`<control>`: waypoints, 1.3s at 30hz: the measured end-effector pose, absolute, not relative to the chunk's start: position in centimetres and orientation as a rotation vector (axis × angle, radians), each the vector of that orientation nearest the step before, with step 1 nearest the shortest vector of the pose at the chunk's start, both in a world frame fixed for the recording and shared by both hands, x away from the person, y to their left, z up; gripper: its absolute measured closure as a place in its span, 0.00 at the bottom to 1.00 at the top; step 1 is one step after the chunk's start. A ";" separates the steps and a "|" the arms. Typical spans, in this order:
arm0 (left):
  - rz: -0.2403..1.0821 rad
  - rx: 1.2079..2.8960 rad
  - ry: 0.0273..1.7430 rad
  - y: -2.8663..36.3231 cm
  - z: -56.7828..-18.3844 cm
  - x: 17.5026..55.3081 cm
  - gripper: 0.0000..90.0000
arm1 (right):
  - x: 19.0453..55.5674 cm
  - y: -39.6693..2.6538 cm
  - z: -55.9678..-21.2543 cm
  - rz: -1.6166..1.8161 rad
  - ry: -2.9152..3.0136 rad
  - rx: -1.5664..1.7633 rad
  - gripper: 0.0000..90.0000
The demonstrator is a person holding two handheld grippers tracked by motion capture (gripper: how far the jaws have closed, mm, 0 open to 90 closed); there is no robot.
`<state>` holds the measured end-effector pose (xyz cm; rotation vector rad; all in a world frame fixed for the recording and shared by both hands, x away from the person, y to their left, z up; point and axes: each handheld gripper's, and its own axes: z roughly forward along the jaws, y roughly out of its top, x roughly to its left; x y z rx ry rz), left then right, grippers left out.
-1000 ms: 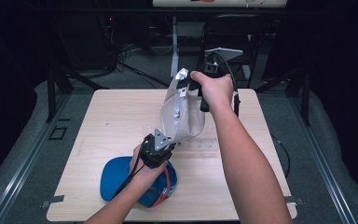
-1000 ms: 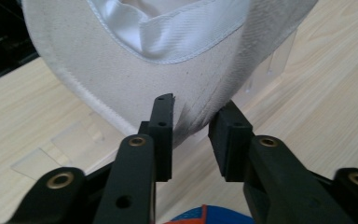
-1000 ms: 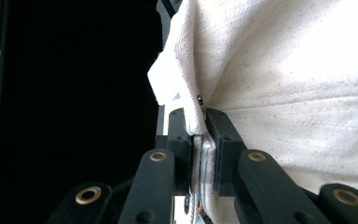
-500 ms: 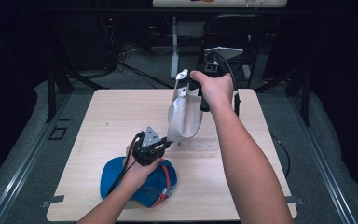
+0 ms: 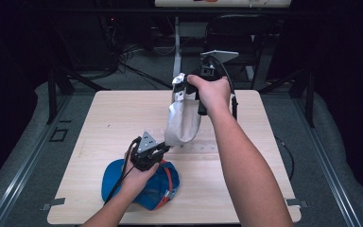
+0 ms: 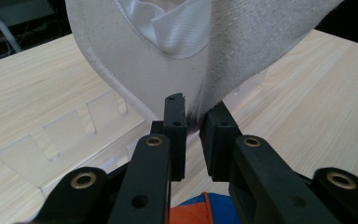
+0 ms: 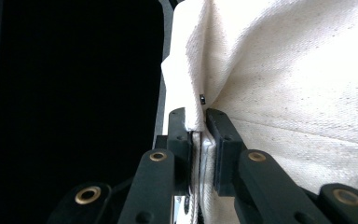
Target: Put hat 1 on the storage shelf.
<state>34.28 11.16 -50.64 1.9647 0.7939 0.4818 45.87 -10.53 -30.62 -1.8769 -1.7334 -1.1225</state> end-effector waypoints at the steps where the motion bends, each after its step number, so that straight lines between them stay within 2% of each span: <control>1: 0.482 1.965 0.794 11.2 -50.6 34.3 0.91 | 45.9 -10.5 -30.6 -1.123 -1.733 -1.877 0.90; 11: 0.495 1.903 0.876 11.6 -51.6 33.6 0.93 | 45.7 -8.7 -31.3 -1.087 -1.785 -1.819 0.90; 20: 0.397 1.833 0.980 12.9 -52.7 33.8 0.93 | 45.7 -8.0 -32.5 -1.030 -1.832 -1.797 0.90; 36: 0.418 1.937 1.007 12.1 -53.6 33.9 0.94 | 46.0 -8.9 -34.8 -0.972 -1.837 -1.854 0.90; 39: 0.427 1.943 1.002 12.2 -53.5 33.9 0.90 | 46.0 -9.2 -34.8 -0.979 -1.834 -1.857 0.89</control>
